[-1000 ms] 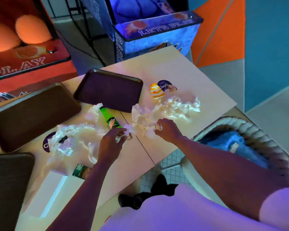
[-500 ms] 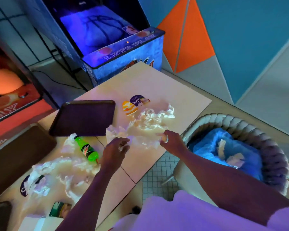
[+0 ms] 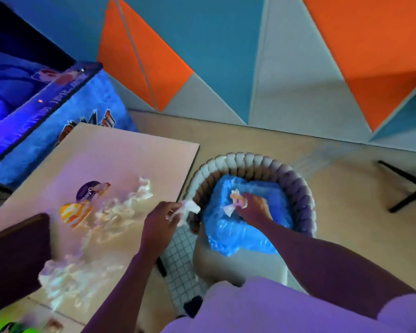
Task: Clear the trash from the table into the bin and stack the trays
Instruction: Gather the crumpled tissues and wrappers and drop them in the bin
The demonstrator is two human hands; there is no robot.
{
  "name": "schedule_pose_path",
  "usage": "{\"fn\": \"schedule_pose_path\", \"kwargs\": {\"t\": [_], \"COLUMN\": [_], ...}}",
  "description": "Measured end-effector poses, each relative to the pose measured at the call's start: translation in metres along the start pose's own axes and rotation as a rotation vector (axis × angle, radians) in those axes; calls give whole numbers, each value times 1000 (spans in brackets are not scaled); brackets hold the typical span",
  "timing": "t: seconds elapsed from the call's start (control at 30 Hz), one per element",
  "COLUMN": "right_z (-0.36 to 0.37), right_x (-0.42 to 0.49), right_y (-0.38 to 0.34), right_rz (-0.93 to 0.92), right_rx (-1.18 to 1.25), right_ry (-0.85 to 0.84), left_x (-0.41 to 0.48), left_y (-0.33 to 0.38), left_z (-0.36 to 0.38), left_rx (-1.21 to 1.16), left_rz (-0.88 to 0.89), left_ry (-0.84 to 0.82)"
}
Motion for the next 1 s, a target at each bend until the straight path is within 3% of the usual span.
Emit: {"fn": "schedule_pose_path", "kwargs": {"t": [0.17, 0.37, 0.63, 1.0], "right_z": [-25, -22, -17, -9], "right_x": [8, 18, 69, 80], "right_y": [79, 122, 125, 120], "right_rz": [245, 434, 438, 404], "right_rx": [118, 185, 138, 124], "right_ry": [75, 106, 100, 52], "left_x": [53, 96, 131, 132], "left_y": [45, 67, 62, 48], "left_z": [69, 130, 176, 177], "left_rx": [-19, -66, -67, -86], "left_rz": [36, 3, -9, -39], "left_ry": [-200, -329, -433, -527]}}
Point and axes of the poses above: each hand's wrist, its own x-axis towards the middle knuckle, its own z-axis out of the palm, y = z × x, the point moved 1 cm from there along x, towards the middle knuckle, and after that the axes turned 3 degrees about -x, right-handed, at the moved point
